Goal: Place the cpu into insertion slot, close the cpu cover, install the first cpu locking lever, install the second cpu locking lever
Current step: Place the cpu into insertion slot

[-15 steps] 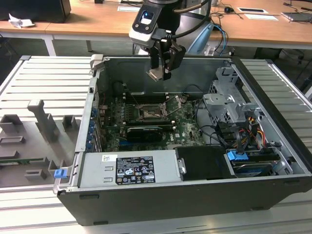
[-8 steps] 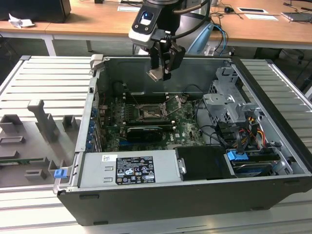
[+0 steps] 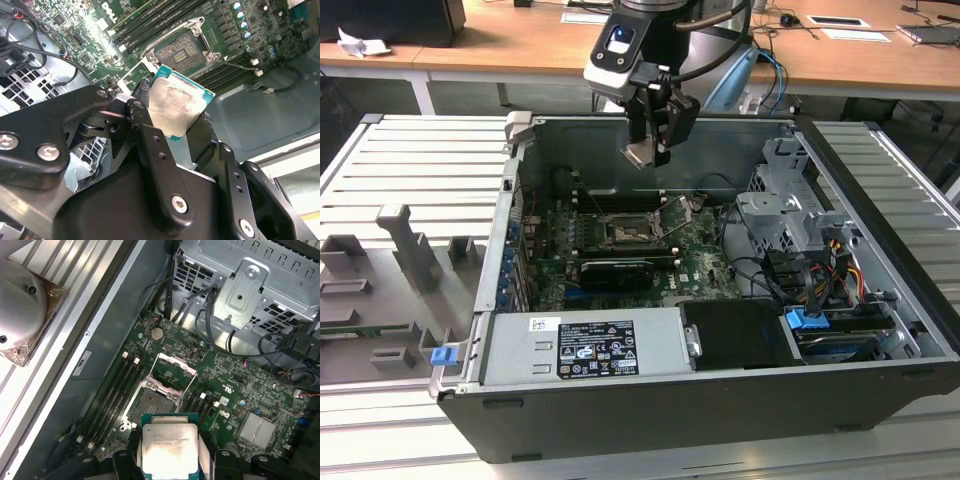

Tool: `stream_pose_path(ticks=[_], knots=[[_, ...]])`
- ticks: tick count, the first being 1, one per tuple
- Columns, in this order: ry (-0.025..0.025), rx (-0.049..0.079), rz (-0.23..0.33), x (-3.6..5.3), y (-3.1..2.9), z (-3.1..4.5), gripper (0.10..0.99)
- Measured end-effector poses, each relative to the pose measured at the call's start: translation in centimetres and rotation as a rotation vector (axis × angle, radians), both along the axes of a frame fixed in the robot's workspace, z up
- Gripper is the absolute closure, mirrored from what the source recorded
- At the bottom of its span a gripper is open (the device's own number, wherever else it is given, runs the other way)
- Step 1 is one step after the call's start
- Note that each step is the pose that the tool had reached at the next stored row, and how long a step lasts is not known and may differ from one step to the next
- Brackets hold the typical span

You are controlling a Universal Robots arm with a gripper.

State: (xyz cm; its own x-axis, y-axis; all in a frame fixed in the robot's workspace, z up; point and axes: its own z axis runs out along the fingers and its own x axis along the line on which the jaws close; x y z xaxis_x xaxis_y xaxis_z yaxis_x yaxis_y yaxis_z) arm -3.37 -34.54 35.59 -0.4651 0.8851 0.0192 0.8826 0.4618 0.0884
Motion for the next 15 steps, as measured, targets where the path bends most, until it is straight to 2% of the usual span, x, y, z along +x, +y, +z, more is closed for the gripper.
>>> stream_pose_path(ticks=[8, 15], knots=[[-0.0001, 0.000, -0.013, 0.00, 0.00, -0.08, 0.549], [-0.0001, 0.000, -0.132, 0.00, 0.00, -0.22, 0.549]])
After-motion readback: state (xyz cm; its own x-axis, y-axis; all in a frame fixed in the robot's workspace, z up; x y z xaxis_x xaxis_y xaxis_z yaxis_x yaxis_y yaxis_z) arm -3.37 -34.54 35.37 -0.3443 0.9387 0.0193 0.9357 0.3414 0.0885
